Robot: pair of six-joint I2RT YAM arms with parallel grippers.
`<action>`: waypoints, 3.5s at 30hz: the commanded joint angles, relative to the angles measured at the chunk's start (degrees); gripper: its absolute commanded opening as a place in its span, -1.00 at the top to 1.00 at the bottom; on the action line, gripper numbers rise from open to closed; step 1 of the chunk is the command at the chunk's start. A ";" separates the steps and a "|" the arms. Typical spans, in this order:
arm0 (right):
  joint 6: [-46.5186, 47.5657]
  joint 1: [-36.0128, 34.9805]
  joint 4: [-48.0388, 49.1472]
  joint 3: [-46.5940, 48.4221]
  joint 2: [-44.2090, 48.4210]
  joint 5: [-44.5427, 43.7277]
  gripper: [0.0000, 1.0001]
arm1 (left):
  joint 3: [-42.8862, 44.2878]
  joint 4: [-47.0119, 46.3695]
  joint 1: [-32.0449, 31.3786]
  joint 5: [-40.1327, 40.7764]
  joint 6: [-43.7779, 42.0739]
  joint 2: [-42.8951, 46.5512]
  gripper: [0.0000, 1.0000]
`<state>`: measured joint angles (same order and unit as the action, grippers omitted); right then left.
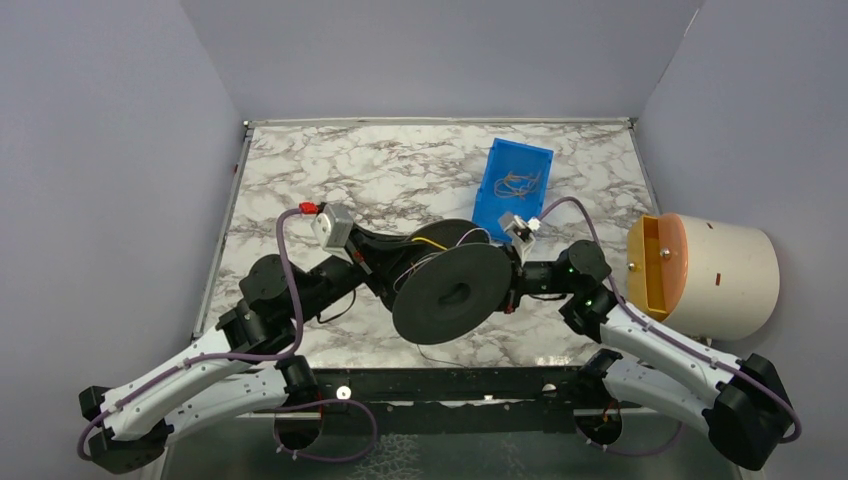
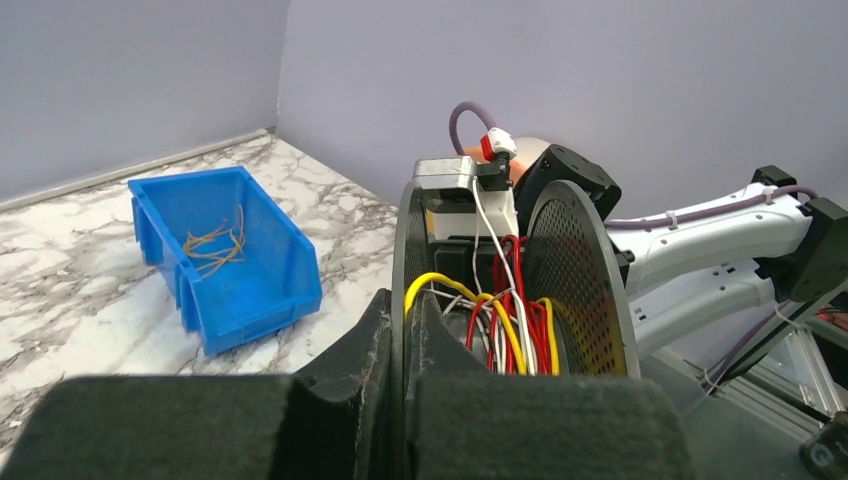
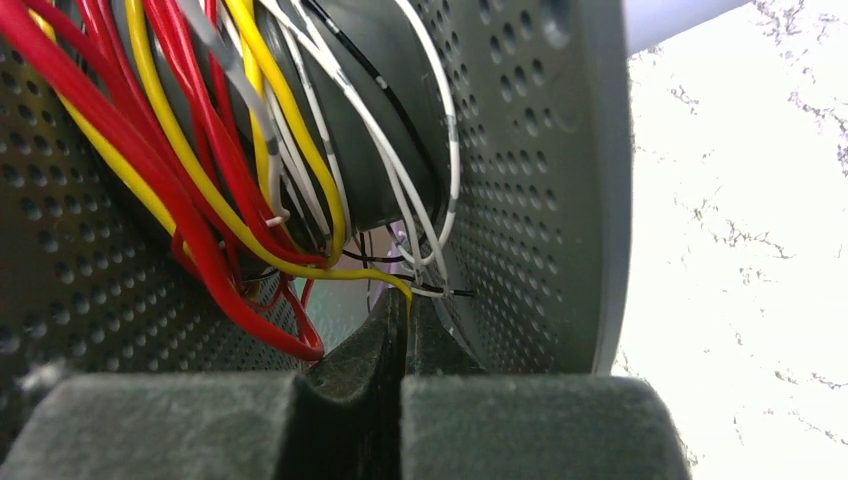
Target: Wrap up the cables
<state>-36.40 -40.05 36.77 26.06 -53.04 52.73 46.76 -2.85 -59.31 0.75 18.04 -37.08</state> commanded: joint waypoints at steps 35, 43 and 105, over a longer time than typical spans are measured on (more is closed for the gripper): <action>2.89 -1.08 -7.86 13.25 0.59 -7.86 0.98 | 3.66 12.79 -0.37 -6.00 0.86 0.02 1.00; 4.74 -1.08 -9.92 7.30 1.43 -7.43 0.98 | 3.49 7.48 -0.32 -1.67 0.95 1.82 1.00; 7.40 -1.07 -38.71 -3.21 15.75 -48.78 0.29 | 14.19 11.50 -0.36 39.18 -18.51 -6.32 1.00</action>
<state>-28.86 -40.82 3.40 20.95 -36.16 11.46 56.93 10.07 -59.66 28.97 3.70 -40.99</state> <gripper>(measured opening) 0.353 0.037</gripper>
